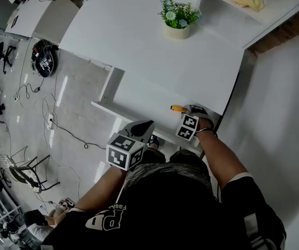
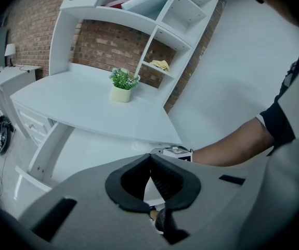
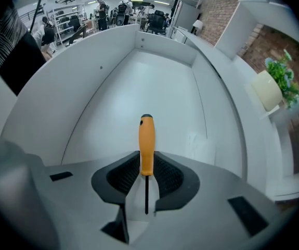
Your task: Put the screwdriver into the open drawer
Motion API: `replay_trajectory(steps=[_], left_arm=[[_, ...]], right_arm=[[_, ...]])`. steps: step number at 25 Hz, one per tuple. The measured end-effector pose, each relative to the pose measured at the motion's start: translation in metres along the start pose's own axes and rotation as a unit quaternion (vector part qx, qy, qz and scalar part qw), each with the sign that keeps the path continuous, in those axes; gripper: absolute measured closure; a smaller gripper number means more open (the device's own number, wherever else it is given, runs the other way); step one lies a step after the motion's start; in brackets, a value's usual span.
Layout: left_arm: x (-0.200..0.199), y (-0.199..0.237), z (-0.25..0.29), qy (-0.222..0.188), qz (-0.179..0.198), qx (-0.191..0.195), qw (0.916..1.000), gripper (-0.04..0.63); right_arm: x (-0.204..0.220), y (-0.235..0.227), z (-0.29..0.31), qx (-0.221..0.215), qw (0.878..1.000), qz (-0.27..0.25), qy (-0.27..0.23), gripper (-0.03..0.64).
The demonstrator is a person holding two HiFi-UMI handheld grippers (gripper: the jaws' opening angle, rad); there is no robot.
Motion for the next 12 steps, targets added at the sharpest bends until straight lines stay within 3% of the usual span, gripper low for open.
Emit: replay_trajectory(steps=[7,12], left_arm=[[-0.007,-0.01,0.001,-0.009,0.01,0.003,0.9999,0.58],[-0.021,-0.019,0.005,-0.018,0.02,0.006,0.9996,0.58]], right_arm=[[-0.005,-0.001,-0.026,0.014,0.999,0.031,-0.031,0.532],[-0.011,-0.001,-0.076,0.028,0.993,0.071,-0.089,0.532]])
Point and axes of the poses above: the fingertips, and each gripper's own axes: z forward along the fingers, y to its left, x out of its underside, the point moved 1 cm from there along -z, backward along the fingers, and after that the axes turned 1 degree about -z, right-handed, at the moved point
